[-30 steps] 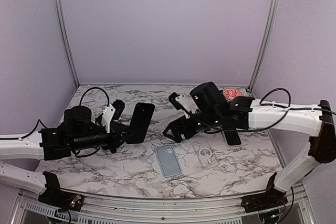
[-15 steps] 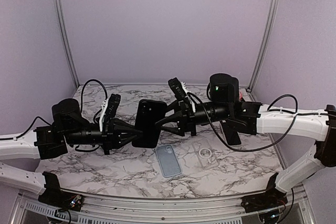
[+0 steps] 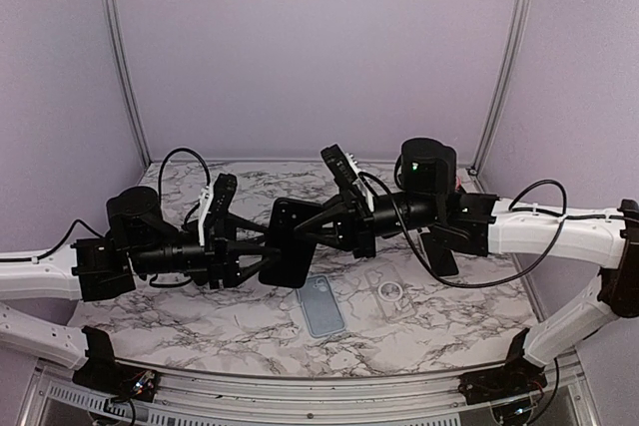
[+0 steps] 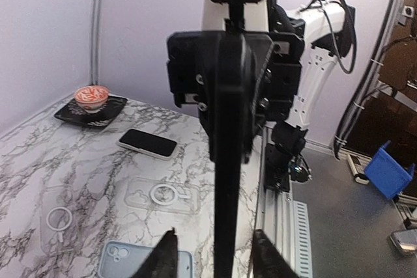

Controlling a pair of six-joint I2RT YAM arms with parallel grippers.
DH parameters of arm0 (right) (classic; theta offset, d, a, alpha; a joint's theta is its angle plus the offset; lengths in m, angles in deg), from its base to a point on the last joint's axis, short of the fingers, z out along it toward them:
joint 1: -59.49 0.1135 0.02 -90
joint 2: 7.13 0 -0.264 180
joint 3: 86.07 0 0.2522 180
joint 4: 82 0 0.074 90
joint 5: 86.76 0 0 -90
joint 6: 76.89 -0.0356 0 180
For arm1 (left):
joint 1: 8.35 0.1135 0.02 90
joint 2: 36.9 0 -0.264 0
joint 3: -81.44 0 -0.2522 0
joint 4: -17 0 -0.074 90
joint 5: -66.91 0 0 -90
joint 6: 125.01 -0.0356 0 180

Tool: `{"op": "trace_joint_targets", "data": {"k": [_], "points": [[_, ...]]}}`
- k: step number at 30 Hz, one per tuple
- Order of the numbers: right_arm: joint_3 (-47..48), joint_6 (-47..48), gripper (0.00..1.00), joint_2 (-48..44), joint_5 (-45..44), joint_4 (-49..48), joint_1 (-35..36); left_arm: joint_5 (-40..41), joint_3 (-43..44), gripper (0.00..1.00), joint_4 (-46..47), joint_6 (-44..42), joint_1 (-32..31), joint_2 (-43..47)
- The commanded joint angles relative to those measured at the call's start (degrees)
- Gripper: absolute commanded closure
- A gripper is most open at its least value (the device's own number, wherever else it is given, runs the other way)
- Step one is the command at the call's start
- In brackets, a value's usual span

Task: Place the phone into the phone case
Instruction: Pass from the left arm to the right

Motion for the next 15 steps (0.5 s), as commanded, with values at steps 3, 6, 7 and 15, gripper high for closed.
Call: {"op": "trace_joint_targets", "data": {"k": [3, 6, 7, 15], "points": [[5.57, -13.94, 1.00, 0.69, -20.36, 2.68, -3.02, 32.48, 0.26, 0.01, 1.34, -2.85, -0.40, -0.04], [8.46, -21.01, 1.00, -0.45, -40.04, 9.04, -3.53, 46.77, 4.94, 0.01, -5.17, -8.01, -2.78, -3.44], [8.85, -22.48, 1.00, -0.87, -44.85, 8.88, -3.46, 51.36, 7.60, 0.01, -6.06, -12.24, -4.39, -5.08], [8.74, -30.61, 1.00, -2.01, -60.91, -1.05, -1.96, 80.77, 14.55, 0.01, 15.73, -48.38, -17.96, -21.84]]}}
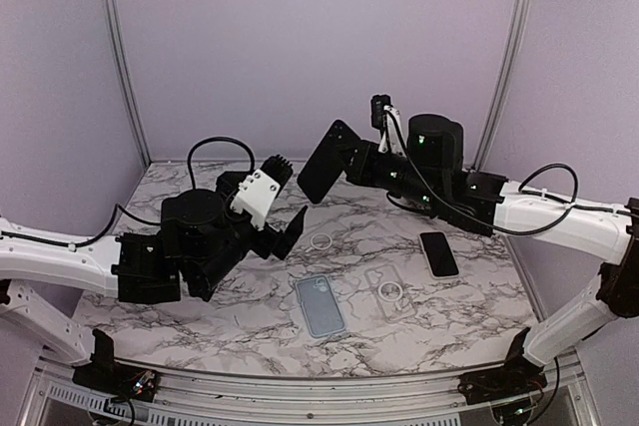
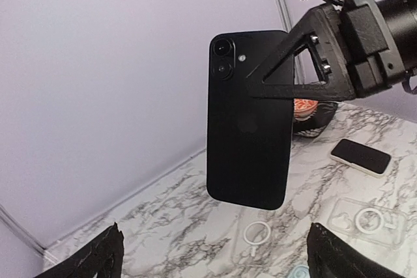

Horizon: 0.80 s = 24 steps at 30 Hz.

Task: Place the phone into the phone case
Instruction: Pass from the right arm to the left

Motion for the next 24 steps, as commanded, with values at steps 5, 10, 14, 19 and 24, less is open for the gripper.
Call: {"op": "trace_joint_targets", "data": {"k": [5, 10, 14, 19, 24], "points": [[1.36, -9.36, 1.00, -3.28, -13.56, -11.48, 4.50, 21.21, -4.82, 0.01, 62.93, -58.90, -6.39, -18.07], [1.39, -9.14, 1.00, -3.54, -12.69, -13.22, 7.19, 14.94, 0.88, 0.01, 81.68, -84.83, -6.89, -33.58], [1.41, -9.62, 1.00, -2.95, -12.01, -12.95, 8.47, 15.28, 4.69, 0.01, 81.74, -86.31, -6.96, -35.35], [-0.71, -9.30, 1.00, -4.19, -15.12, -12.46, 8.85, 17.51, 4.86, 0.01, 81.73, -88.09, -7.17, -35.59], [0.72, -6.70, 1.00, -4.17, -17.08, -11.98, 8.85, 18.32, 4.07, 0.01, 81.71, -91.24, -8.40, -36.13]]}}
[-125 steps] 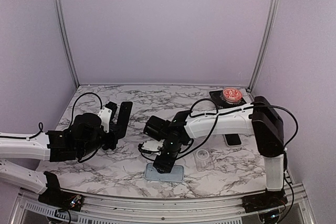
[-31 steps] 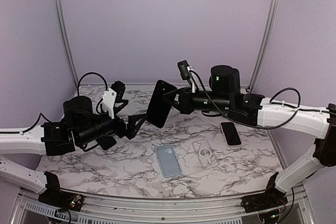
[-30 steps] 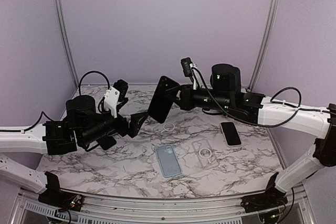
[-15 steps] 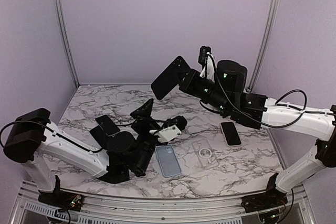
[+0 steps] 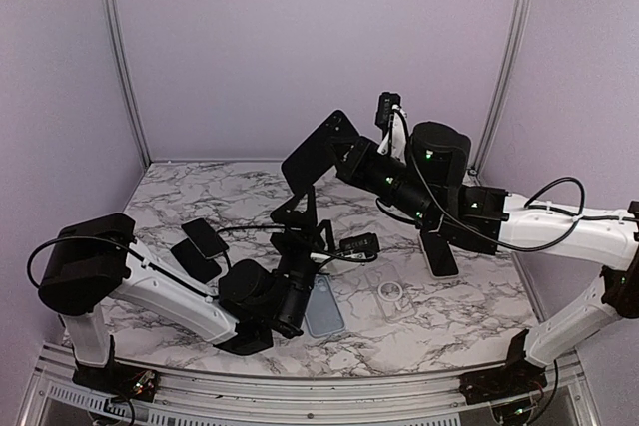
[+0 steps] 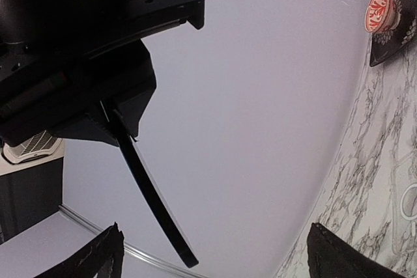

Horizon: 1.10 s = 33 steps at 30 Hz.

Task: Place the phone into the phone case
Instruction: Pass from the right arm to the left

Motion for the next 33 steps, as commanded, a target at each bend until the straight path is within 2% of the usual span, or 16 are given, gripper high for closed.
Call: {"op": "trace_joint_targets", "data": {"k": [1, 9, 14, 15, 20, 23, 26, 29, 33], "points": [[2.89, 1.77, 1.00, -2.05, -2.38, -3.30, 0.25, 2.27, -0.09, 0.01, 11.81, -4.12, -1.36, 0.74], [2.58, -2.03, 1.00, 0.32, 2.03, -3.49, 1.00, 4.94, 3.64, 0.01, 11.58, 2.61, 1.70, 4.65], [3.72, -2.24, 1.00, 1.91, 3.25, -3.58, 1.38, 4.49, 5.62, 0.04, 11.58, -1.24, 3.13, 1.46], [3.78, -2.24, 1.00, 2.03, 3.27, -3.59, 1.45, 4.61, 5.89, 0.07, 11.51, -1.28, 3.15, 1.28], [3.84, -2.32, 1.00, 2.06, 3.58, -3.46, 1.78, 5.35, 7.78, 0.40, 11.40, -0.56, 3.65, 2.11], [3.62, -2.42, 1.00, 1.80, 3.48, -3.44, 1.88, 4.97, 7.82, 0.49, 11.34, -1.30, 3.59, 2.17], [3.39, -2.85, 1.00, 1.75, 3.77, -3.56, 1.90, 5.11, 7.87, 0.64, 11.24, -2.56, 3.62, 1.45], [3.47, -3.12, 1.00, 1.88, 4.33, -3.61, 1.89, 5.52, 8.08, 0.75, 11.31, -3.27, 3.66, 1.02], [3.07, -3.60, 1.00, 1.03, 4.64, -3.42, 2.01, 5.89, 8.08, 0.96, 11.29, -4.74, 4.00, 0.97]]}}
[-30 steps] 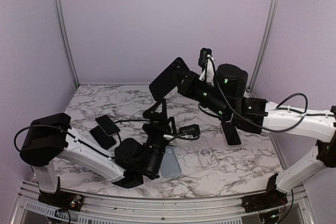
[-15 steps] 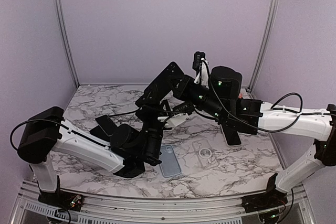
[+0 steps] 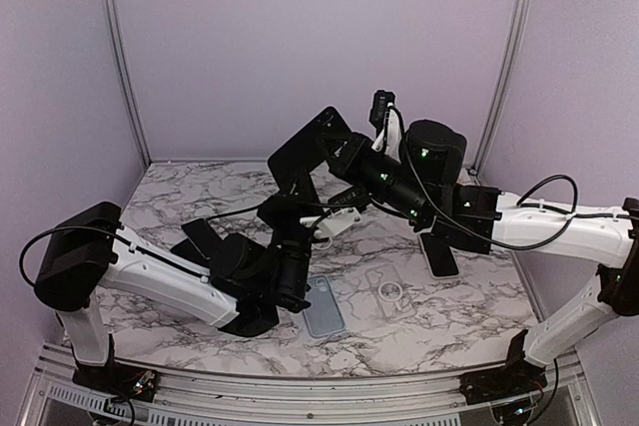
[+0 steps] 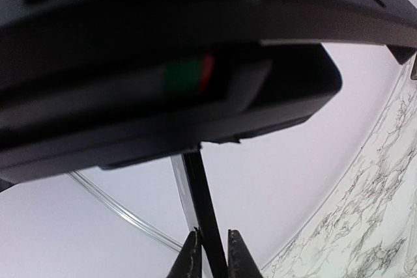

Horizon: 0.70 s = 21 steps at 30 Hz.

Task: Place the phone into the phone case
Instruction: Pass from the right arm to the left

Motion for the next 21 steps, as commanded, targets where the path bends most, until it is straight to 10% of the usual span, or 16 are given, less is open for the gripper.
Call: {"op": "trace_joint_targets", "data": {"k": [1, 6, 8, 12, 21], "points": [[1.71, -0.80, 1.00, -1.32, 1.84, -0.63, 1.31, 1.38, 1.79, 1.00, 9.00, -4.22, 1.28, -0.80], [0.95, -0.95, 1.00, -2.55, 1.65, -0.50, 1.35, 1.92, 1.13, 1.00, 8.98, -5.23, 1.77, -0.25], [0.57, -1.27, 1.00, -2.49, 1.62, -0.47, 1.32, 1.92, 0.91, 0.69, 9.09, -6.25, 1.83, -0.08], [0.28, -2.19, 1.00, -2.65, 2.40, -0.88, 1.36, 2.05, 0.52, 0.50, 9.27, -8.16, 2.57, 0.27], [0.98, -2.45, 1.00, -1.81, 4.12, -0.76, 1.30, 1.75, -0.07, 0.95, 9.16, -7.84, 3.10, 1.73]]}}
